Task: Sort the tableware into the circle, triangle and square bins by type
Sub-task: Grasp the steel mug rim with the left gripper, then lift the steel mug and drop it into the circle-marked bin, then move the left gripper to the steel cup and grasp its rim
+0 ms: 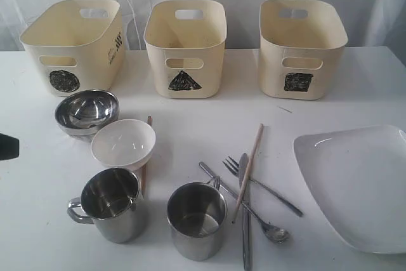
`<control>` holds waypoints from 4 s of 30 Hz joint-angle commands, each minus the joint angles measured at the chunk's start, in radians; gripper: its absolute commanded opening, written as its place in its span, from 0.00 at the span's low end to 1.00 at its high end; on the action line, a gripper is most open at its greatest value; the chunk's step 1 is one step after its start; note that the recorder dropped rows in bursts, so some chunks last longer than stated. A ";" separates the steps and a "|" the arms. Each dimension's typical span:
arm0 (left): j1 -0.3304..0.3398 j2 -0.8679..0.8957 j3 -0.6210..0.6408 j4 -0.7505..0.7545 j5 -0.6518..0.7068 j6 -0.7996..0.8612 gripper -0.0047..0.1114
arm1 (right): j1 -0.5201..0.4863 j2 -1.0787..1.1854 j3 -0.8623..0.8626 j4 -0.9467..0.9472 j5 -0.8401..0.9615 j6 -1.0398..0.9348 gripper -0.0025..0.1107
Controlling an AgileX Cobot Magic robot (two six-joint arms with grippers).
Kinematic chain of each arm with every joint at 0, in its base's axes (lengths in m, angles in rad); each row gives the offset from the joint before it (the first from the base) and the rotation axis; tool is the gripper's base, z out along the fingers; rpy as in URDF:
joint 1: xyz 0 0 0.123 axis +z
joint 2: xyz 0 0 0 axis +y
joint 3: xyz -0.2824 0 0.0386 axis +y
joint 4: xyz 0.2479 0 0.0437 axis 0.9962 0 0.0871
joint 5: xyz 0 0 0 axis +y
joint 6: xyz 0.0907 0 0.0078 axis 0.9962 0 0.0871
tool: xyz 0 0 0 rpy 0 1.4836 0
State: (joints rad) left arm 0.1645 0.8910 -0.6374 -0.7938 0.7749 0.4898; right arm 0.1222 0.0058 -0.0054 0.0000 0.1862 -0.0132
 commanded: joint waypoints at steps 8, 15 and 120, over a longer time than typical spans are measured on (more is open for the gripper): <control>-0.309 0.392 -0.123 0.090 -0.100 0.179 0.51 | -0.003 -0.006 0.005 0.006 -0.008 0.003 0.02; -0.393 0.477 -0.123 0.109 -0.216 0.224 0.52 | -0.003 -0.006 0.005 0.006 -0.008 0.003 0.02; -0.789 0.722 -0.634 0.430 -0.021 -0.158 0.52 | -0.003 -0.006 0.005 0.006 -0.008 0.003 0.02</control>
State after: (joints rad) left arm -0.5803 1.6262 -1.2960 -0.3461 0.7605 0.3314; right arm 0.1222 0.0058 -0.0054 0.0000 0.1862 -0.0132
